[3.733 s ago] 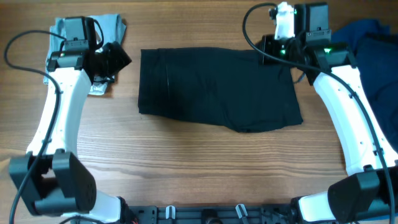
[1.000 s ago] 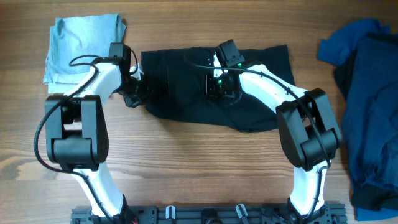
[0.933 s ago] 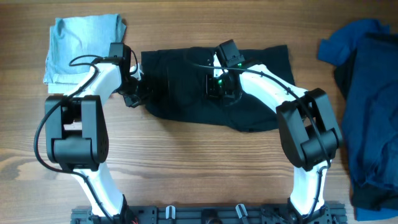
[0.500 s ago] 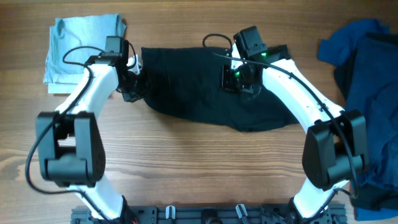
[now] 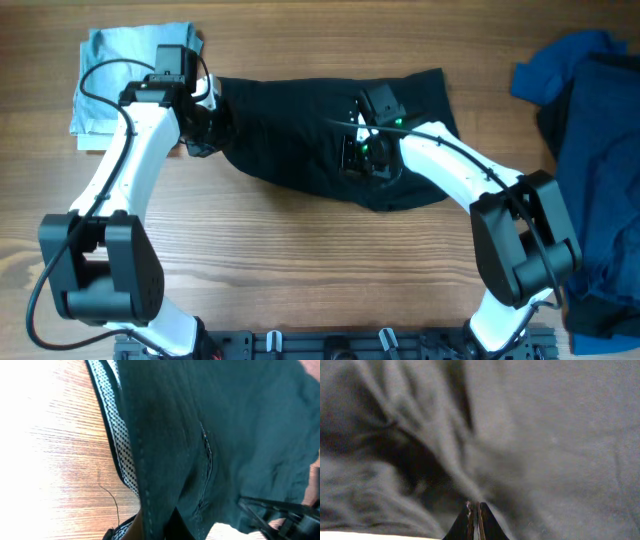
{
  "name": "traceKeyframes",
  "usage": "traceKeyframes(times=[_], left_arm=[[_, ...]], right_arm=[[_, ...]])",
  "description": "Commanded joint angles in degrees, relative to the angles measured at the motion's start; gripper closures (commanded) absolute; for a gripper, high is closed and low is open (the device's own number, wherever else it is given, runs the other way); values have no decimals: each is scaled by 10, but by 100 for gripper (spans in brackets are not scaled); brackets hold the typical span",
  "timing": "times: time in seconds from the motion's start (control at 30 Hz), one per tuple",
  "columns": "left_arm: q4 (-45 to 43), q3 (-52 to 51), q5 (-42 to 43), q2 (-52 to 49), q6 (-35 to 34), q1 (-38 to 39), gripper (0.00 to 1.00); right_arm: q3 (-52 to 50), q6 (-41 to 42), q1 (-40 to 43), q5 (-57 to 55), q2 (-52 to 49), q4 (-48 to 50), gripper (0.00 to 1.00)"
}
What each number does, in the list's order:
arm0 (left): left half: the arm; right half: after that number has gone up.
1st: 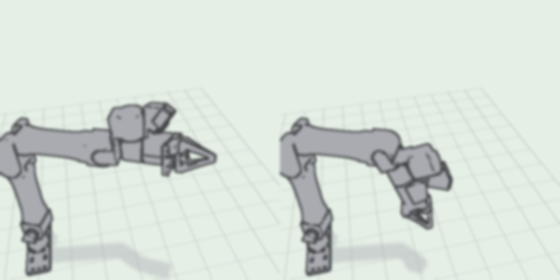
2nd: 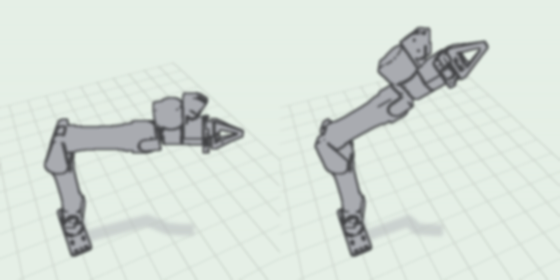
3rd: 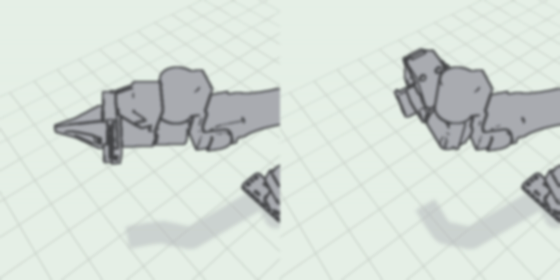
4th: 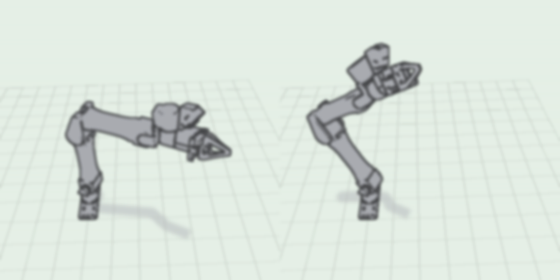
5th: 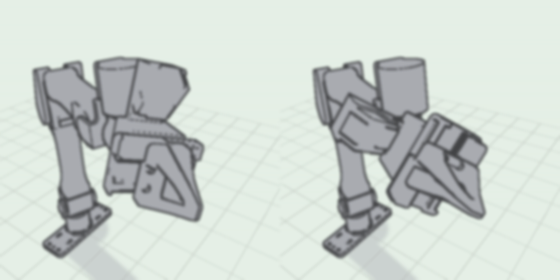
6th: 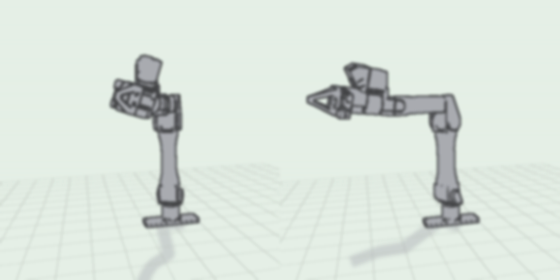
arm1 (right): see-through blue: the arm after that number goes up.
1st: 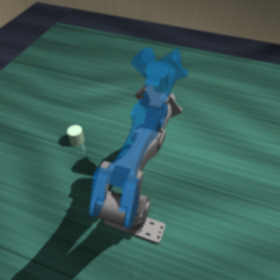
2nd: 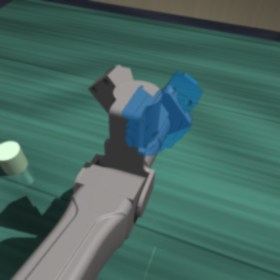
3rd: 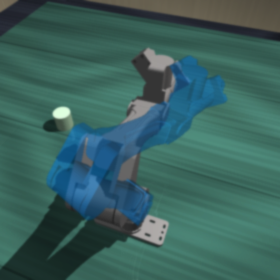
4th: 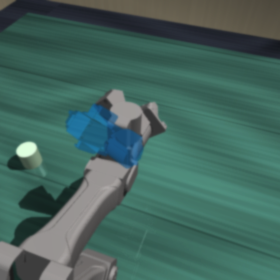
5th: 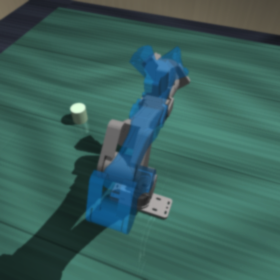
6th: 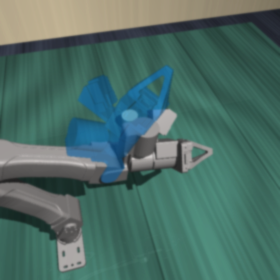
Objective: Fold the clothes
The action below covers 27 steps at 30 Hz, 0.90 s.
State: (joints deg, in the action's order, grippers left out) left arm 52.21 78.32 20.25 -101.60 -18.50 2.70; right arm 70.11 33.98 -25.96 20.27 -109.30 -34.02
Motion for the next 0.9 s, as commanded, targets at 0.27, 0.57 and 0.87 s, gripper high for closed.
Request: traceKeyframes(times=[0.27, 0.57, 0.87], left_arm=[[29, 25, -12, 22, 18, 12, 96], [51, 25, -47, 24, 18, 67, 96], [130, 26, -124, 36, 15, 109, 96]], right_arm=[[-72, 86, -24, 7, -24, 111, 96], [-51, 77, -14, 7, -23, 129, 95], [18, 53, 30, -23, -24, 170, 96]])
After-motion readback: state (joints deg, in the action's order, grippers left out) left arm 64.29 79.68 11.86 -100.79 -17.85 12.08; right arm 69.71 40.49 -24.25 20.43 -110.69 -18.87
